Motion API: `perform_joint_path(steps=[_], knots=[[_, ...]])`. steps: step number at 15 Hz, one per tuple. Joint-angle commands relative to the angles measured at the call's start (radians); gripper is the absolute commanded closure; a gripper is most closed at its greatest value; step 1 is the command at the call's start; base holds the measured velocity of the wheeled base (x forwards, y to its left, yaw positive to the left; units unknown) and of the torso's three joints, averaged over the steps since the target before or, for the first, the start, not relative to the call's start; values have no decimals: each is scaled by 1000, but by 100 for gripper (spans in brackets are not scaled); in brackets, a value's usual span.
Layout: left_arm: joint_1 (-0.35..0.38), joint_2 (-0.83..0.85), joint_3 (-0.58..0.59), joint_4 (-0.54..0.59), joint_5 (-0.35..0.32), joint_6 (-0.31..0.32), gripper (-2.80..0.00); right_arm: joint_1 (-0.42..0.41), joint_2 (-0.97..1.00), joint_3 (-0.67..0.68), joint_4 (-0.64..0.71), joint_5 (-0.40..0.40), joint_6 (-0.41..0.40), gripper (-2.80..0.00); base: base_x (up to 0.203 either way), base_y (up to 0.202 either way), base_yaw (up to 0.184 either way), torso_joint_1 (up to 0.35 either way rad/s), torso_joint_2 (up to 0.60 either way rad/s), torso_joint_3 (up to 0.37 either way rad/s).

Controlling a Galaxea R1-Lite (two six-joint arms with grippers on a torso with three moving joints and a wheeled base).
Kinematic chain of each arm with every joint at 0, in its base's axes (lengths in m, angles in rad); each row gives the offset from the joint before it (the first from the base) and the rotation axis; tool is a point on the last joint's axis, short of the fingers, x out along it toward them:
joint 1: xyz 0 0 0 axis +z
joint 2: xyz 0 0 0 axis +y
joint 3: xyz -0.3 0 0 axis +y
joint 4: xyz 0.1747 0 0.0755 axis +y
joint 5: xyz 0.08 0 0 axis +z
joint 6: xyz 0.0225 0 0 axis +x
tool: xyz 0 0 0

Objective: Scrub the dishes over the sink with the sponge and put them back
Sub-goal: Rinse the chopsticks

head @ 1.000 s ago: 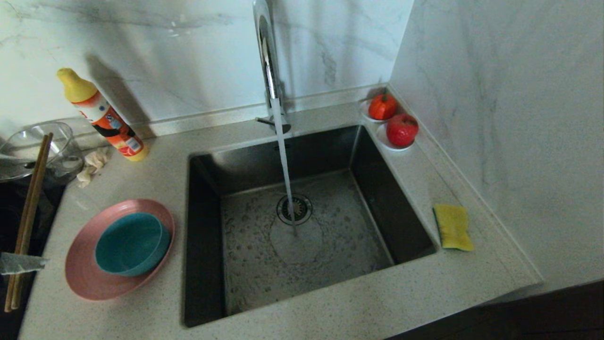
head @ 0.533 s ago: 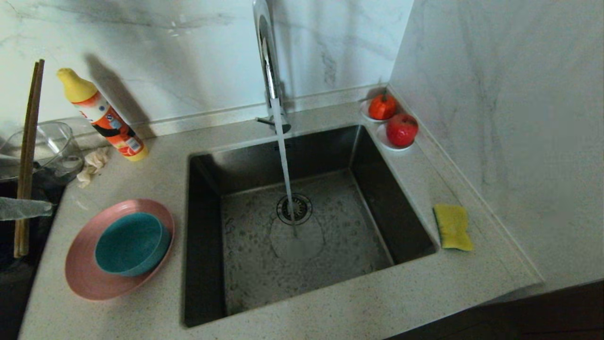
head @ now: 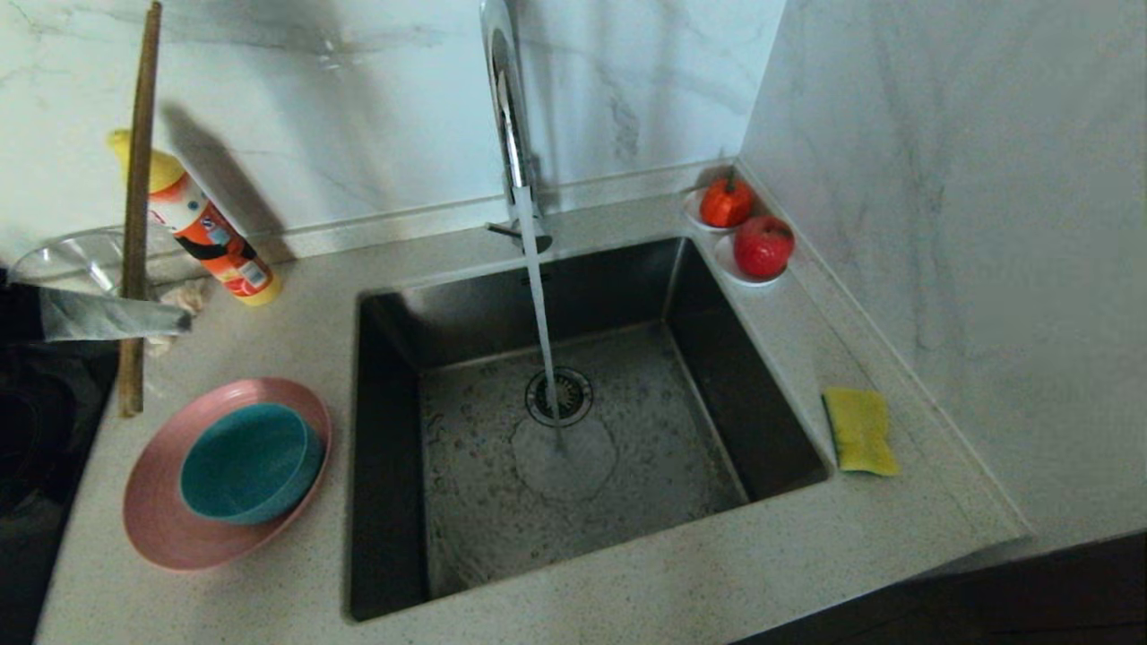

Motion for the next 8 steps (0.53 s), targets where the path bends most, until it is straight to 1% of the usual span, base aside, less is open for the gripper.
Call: perform_joint_path(steps=[1, 4, 5, 6, 7, 8], knots=[[-121, 20, 0, 4, -3, -14, 0, -1, 0, 0, 0, 0, 0, 0, 0, 0, 0, 0, 0, 0], [-249, 54, -8, 3, 12, -23, 0, 0, 0, 0, 0, 0, 0, 0, 0, 0, 0, 0, 0, 0], [-297, 66, -6, 2, 33, -23, 0, 0, 0, 0, 0, 0, 0, 0, 0, 0, 0, 0, 0, 0], [-339, 90, -6, -1, 70, -23, 0, 0, 0, 0, 0, 0, 0, 0, 0, 0, 0, 0, 0, 0], [-367, 105, -6, -3, 107, -22, 0, 0, 0, 0, 0, 0, 0, 0, 0, 0, 0, 0, 0, 0], [-386, 116, 1, -4, 123, -22, 0, -1, 0, 0, 0, 0, 0, 0, 0, 0, 0, 0, 0, 0]])
